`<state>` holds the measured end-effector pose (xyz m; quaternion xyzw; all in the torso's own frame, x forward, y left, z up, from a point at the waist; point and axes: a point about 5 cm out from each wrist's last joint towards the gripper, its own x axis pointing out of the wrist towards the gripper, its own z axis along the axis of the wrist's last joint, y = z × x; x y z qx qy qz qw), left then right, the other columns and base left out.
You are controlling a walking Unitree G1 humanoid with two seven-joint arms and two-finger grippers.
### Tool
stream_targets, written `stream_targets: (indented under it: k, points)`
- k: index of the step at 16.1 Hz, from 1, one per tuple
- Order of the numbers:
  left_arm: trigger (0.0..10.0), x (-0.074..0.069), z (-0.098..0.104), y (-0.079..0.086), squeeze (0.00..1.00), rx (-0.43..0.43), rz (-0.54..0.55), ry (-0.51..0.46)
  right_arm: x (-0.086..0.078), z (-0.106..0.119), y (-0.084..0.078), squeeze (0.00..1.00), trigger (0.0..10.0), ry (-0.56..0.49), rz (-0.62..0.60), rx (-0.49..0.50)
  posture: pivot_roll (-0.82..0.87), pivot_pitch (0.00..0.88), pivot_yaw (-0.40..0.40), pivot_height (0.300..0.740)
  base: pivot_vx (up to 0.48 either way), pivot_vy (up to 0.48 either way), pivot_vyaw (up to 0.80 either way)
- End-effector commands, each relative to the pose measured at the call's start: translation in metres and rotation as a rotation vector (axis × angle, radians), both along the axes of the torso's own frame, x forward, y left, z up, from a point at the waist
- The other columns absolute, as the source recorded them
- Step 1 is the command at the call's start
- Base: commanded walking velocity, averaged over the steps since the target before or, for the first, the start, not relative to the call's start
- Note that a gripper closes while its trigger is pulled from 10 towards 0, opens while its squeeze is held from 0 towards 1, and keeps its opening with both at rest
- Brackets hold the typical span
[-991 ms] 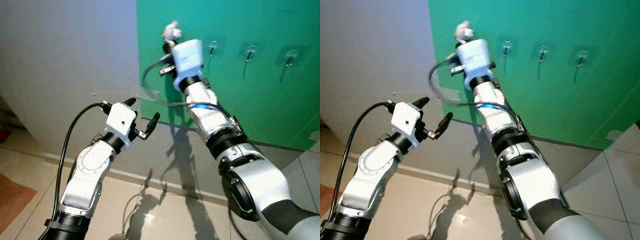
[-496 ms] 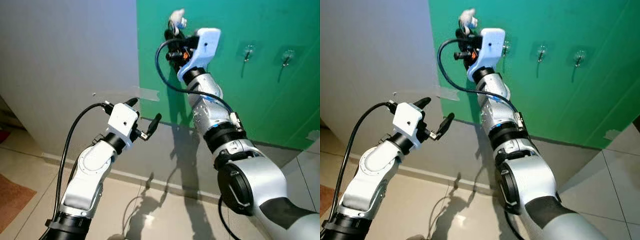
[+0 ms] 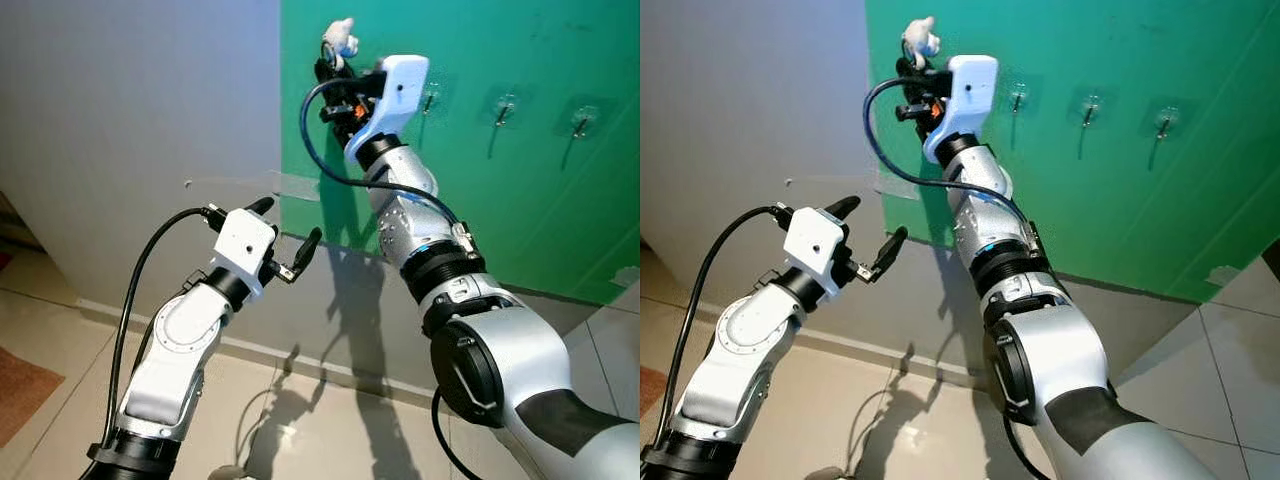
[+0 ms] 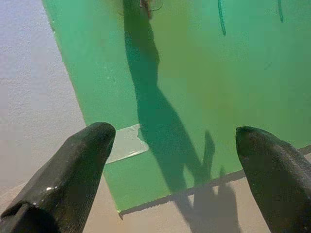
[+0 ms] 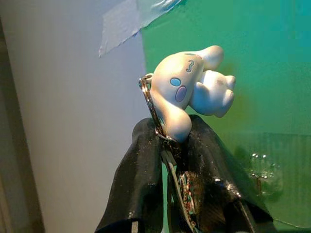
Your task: Hang keys on a hook
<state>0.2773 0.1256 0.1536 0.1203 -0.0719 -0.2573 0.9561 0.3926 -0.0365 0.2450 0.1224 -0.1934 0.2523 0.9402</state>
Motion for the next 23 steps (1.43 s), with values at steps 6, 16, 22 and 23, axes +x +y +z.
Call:
stream_targets:
  k: [6,16,22,23]
  points:
    - [10.0,-0.007,0.003,0.0,0.0,0.034,-0.003,-0.008,0.01,0.012,-0.02,0.0,10.0,-0.005,-0.245,-0.016,0.09,0.0,-0.087,0.74,0.0,0.0,0.0]
    - [10.0,-0.01,0.009,0.003,0.0,0.039,-0.001,-0.008,0.011,0.018,-0.019,0.0,10.0,0.002,-0.27,0.025,0.11,0.015,-0.105,0.74,0.0,0.0,0.0]
    - [10.0,-0.015,0.011,0.008,0.0,0.046,0.009,0.002,0.004,0.004,-0.009,0.0,10.0,-0.027,-0.242,0.008,0.13,0.047,-0.11,0.74,0.0,0.0,0.0]
    - [10.0,-0.016,0.012,0.008,0.0,0.047,0.009,0.003,0.003,0.002,-0.009,0.0,10.0,-0.031,-0.239,0.003,0.14,0.05,-0.11,0.74,0.0,0.0,0.0]
